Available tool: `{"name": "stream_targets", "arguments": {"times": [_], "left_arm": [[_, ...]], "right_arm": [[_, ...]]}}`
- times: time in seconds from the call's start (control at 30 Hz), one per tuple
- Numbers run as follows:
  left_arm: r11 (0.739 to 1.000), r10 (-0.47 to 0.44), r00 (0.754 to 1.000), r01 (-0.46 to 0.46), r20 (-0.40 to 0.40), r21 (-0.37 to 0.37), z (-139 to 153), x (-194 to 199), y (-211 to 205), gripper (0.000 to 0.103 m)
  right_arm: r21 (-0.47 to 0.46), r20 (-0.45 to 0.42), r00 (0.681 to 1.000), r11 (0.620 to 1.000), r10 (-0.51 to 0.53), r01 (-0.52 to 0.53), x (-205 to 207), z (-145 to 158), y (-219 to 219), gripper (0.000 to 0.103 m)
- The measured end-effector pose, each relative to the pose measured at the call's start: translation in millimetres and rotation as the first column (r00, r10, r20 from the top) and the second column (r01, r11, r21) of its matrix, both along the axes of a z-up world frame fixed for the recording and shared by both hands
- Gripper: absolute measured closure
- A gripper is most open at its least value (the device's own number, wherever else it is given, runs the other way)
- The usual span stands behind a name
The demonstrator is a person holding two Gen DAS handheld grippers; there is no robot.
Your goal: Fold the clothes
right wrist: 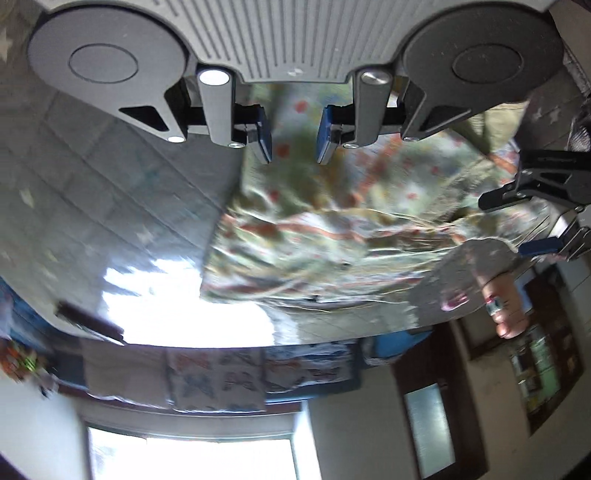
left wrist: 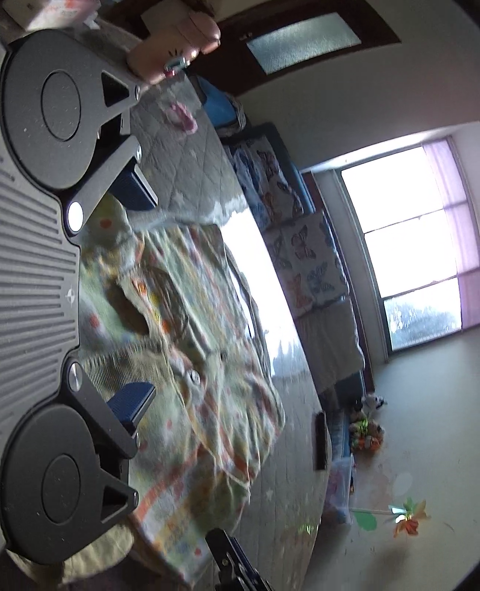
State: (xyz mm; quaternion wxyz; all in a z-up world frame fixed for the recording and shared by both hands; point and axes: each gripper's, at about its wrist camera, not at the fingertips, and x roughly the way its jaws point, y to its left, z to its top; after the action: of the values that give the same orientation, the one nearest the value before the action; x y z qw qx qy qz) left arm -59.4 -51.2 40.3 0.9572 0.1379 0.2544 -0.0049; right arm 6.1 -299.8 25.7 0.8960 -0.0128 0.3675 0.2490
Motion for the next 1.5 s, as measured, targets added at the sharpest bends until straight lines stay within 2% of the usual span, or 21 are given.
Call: {"name": "stream_targets", "arguments": {"times": [0.1,0.23,0.43,0.5,0.63,0.73,0.8,0.93,1.1,1.2,1.37,1.5], "left_arm": [[0.999,-0.039,0.999,0.039,-0.027,-0.016,-4,5,-8,0.014],[0.998,-0.059,0.997,0.057,-0.059,-0.032,-9,8,-12,0.02],[0.994,-0.069,0.99,0.057,-0.124,-0.094,-15,15,-7,0.039],[0.989,-0.08,0.986,0.061,-0.143,-0.131,-15,16,-5,0.049],[0.981,-0.096,0.981,0.065,-0.168,-0.183,-17,20,-2,0.057],[0.967,-0.114,0.978,0.069,-0.177,-0.245,-17,20,2,0.073],[0.96,-0.12,0.978,0.07,-0.173,-0.27,-16,19,4,0.096],[0.961,-0.095,0.986,0.054,-0.14,-0.269,-8,15,5,0.096],[0.975,-0.067,0.996,0.052,-0.061,-0.216,8,6,3,0.096],[0.978,-0.06,0.996,0.045,-0.069,-0.202,7,7,4,0.096],[0.983,-0.039,0.991,0.015,-0.126,-0.185,-8,12,6,0.096],[0.985,-0.034,0.99,0.01,-0.14,-0.172,-11,13,7,0.094]], "right_arm": [[0.002,-0.03,0.999,1.0,-0.013,0.013,6,-9,-5,0.077],[-0.007,-0.01,1.0,1.0,0.007,-0.007,8,-8,-1,0.077],[0.007,0.047,0.999,1.0,-0.008,0.008,28,2,8,0.076],[0.009,0.045,0.999,1.0,-0.009,0.009,35,-1,10,0.076],[0.002,0.039,0.999,1.0,-0.005,0.005,41,-7,13,0.072],[0.001,0.033,0.999,1.0,-0.005,0.005,41,-10,13,0.07],[-0.006,0.034,0.999,1.0,0.0,0.0,40,-12,14,0.069],[-0.014,0.042,0.999,1.0,0.002,-0.002,40,-9,16,0.068],[-0.019,0.044,0.999,1.0,-0.003,0.004,42,-11,17,0.065],[-0.033,0.053,0.999,0.999,0.008,-0.006,41,-13,19,0.064],[-0.036,0.083,0.996,0.999,0.013,-0.01,38,-7,20,0.059],[-0.055,0.06,0.998,0.998,0.012,-0.009,43,-16,22,0.057]]}}
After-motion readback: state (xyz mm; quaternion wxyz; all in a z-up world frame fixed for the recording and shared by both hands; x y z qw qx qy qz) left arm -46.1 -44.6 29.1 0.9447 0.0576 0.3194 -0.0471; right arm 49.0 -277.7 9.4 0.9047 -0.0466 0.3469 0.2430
